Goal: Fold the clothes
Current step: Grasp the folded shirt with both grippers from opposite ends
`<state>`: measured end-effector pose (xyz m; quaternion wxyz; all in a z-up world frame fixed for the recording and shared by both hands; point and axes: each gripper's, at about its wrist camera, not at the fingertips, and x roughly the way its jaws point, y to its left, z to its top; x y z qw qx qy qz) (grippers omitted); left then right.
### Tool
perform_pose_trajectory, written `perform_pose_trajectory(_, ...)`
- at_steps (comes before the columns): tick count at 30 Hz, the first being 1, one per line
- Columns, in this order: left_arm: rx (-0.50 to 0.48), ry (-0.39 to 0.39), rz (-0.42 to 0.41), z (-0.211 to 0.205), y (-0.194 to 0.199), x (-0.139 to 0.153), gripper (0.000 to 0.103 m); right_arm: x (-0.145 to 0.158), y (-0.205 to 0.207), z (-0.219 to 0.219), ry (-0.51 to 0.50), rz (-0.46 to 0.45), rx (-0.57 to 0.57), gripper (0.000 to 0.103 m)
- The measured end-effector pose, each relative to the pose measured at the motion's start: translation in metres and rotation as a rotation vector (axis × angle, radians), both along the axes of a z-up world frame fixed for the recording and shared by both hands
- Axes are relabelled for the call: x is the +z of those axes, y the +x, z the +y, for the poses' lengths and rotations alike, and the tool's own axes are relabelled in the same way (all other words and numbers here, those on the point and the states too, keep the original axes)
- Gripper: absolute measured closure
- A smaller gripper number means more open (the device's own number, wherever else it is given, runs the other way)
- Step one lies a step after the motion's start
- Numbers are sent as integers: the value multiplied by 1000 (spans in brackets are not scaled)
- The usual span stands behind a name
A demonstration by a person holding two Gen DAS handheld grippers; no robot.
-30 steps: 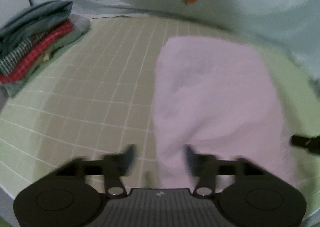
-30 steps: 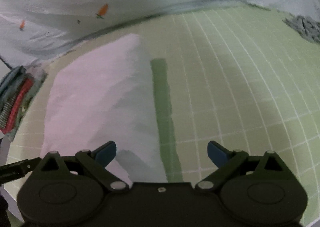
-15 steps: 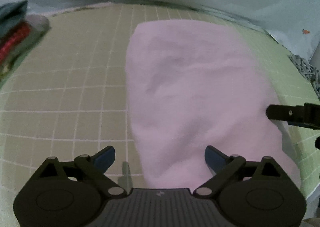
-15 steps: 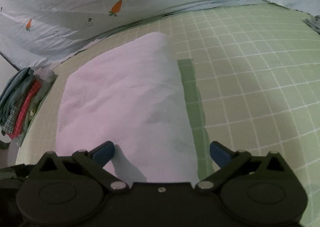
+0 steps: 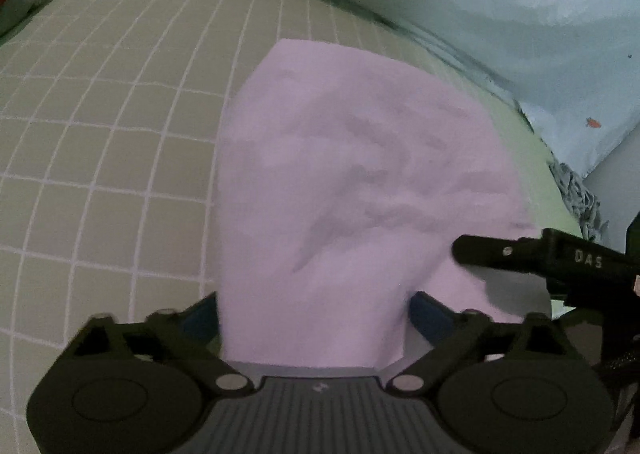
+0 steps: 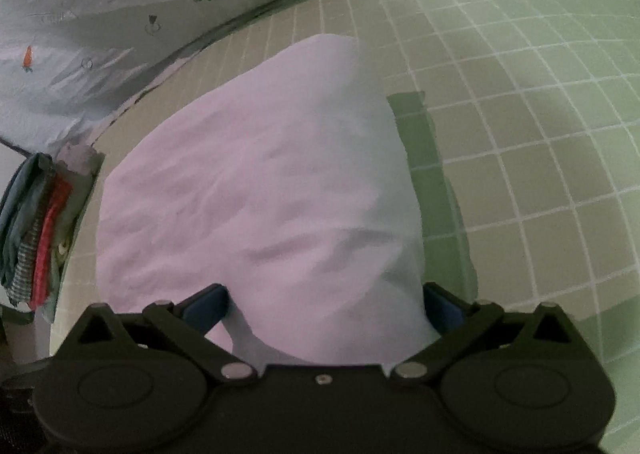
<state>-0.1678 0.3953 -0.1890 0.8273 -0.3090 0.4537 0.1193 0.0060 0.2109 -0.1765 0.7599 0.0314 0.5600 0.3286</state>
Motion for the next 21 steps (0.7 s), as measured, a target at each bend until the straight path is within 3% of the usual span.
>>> perform_pose_trajectory(1,8,6,0,-2,0,1,25,2,-2,0,6,-1,1,4)
perform_pose_trajectory(3,40,-5,-11,-4,-3,5,42,7,-8,-2,24,-6,12,24)
perform_pose_trajectory(5,85,-13,-13,-5,-8,9,53,19,-20,-7,55,-23,24,49)
perform_pose_trajectory(7,97,12,-17,-12,-10,19,67,30,-31,-11,81,-63,40,61)
perform_pose_trajectory(10,99,69,-32,-32,-14,39,81,50,-46,-22,123,-115,76,67)
perform_pose_trajectory(17,180,101,-74,-72,-34,81,82,89,-55,-53,212,-155,151,68)
perform_pose_trajectory(21,261,142,-68,-85,-45,101,83,105,-55,-49,258,-161,240,68)
